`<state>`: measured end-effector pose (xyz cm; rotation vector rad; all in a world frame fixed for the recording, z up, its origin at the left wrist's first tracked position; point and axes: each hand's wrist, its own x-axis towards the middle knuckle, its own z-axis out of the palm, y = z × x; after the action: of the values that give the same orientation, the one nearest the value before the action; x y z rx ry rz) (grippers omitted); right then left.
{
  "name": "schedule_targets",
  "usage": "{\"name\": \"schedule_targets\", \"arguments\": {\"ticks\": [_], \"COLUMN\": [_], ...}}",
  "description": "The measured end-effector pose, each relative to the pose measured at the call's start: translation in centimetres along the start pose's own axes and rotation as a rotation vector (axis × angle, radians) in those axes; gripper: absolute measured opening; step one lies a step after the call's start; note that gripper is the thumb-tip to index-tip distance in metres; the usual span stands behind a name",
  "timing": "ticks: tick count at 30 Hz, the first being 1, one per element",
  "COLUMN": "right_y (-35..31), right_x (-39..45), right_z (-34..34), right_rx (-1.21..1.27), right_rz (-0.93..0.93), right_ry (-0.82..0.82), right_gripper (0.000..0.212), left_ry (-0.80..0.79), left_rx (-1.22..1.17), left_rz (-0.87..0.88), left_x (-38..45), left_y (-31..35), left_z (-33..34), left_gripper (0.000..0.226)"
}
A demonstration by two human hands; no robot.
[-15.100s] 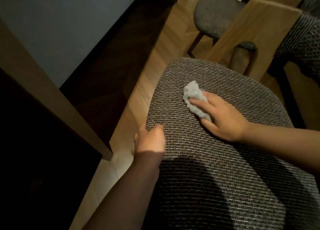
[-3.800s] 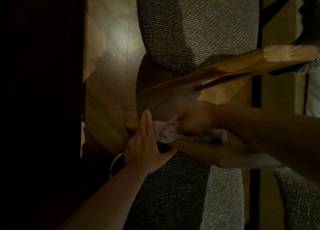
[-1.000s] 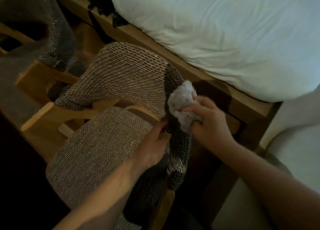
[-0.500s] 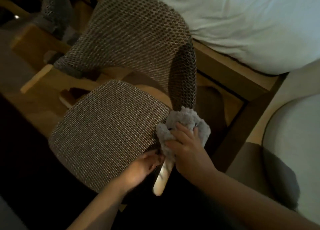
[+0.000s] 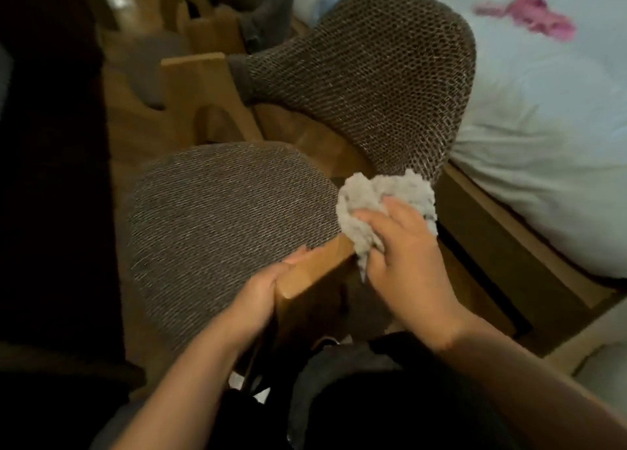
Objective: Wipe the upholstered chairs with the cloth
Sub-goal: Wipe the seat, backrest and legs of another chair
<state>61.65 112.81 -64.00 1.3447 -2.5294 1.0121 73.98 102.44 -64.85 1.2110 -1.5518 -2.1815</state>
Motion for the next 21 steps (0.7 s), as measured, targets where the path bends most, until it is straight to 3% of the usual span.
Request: {"name": "schedule_targets", "arguments": {"ticks": [3,6,11,14,18,21], "right_y": [-1.0,-3.6,-6.1,-4.4,-1.8,-3.7], "right_x": [-0.4,-1.5,-3.8,-2.8,-2.0,-4.0], "right_z": [0.2,-0.1,-0.5,-1.5,-2.3,-1.0], "right_rx": [0.058,-0.012,-0.190,-0.208,-0.102,0.018], "right_rz": [0.066,0.050,-0.335,-0.398,-0.098,0.120], "right_ry": [-0.048,-0.136,-0.351,-0.397,-0.293,-0.277], "right_gripper": [0.051,0.056,0.061,0.067,0.067,0.076], "left_ry": [0.189,0.215,0.226,0.119,0.101,0.148], "left_rx": [0.067,0.019,-0.033,0.037,0.288,0.529], "left_rz": [0.102,0.087,0.176,0.221,0.189,0.182], "left_x": [-2.4,-4.4,-6.0,-6.8,-6.8,-6.7], "left_y": [-2.0,-3.5,-1.1,0.5,0.8,1.3], "left_z": [-0.2,-0.5,-0.6,-0.2,-0.3,-0.1], "left_gripper": [0.033,0.039,0.038,0.051,0.054,0.057]}}
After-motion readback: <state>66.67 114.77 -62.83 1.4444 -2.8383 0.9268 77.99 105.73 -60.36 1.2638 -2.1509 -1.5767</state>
